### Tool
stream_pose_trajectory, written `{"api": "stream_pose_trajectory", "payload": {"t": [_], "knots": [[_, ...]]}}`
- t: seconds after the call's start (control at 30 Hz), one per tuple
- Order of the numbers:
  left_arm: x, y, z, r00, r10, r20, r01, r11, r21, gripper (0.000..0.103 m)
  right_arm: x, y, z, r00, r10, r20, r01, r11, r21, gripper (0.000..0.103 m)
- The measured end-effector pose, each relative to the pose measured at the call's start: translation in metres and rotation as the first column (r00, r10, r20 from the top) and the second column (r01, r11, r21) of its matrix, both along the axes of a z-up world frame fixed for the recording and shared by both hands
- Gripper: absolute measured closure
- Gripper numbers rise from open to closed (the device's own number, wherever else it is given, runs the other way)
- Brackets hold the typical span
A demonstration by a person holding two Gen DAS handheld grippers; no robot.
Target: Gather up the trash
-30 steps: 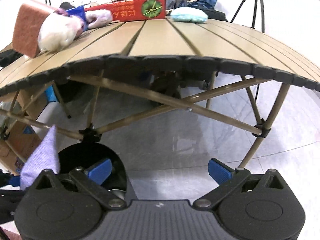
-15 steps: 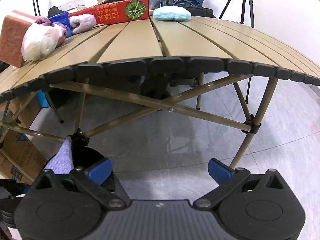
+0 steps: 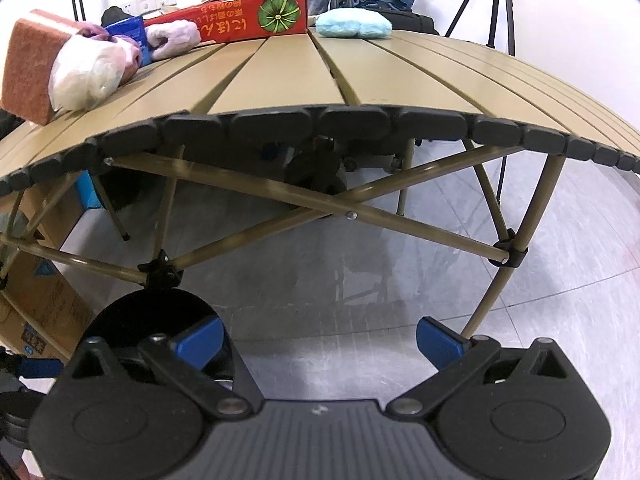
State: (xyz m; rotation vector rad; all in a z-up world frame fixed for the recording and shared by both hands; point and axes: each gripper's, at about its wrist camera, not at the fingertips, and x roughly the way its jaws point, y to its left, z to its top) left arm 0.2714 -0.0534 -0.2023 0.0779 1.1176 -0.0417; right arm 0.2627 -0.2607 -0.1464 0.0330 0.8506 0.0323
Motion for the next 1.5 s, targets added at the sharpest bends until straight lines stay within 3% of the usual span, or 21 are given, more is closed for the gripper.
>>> {"api": "stream_pose_trajectory", "payload": {"t": [0.8, 1.1, 1.27, 1.5], "knots": [[-0.008, 0.006, 0.006, 1.000, 0.016, -0.022, -0.016, 1.000, 0.001, 0.000, -0.001, 0.009, 0.000, 0.999, 0.042, -0.007, -0.043, 0.999, -0.011, 0.000], [-0.025, 0.018, 0.037, 0.997, 0.042, 0.059, -0.042, 0.999, -0.007, 0.000, -0.015, 0.015, 0.015, 0.996, 0.081, 0.028, -0.081, 0.997, -0.005, 0.000], [-0.041, 0.026, 0.065, 0.984, 0.054, 0.168, -0.059, 0.998, 0.024, 0.000, -0.028, 0.020, 0.030, 0.990, 0.122, 0.067, -0.123, 0.992, 0.010, 0.000], [-0.050, 0.032, 0.093, 0.967, 0.066, 0.247, -0.070, 0.997, 0.009, 0.000, -0.039, 0.026, 0.048, 0.980, 0.161, 0.114, -0.169, 0.983, 0.066, 0.000]]}}
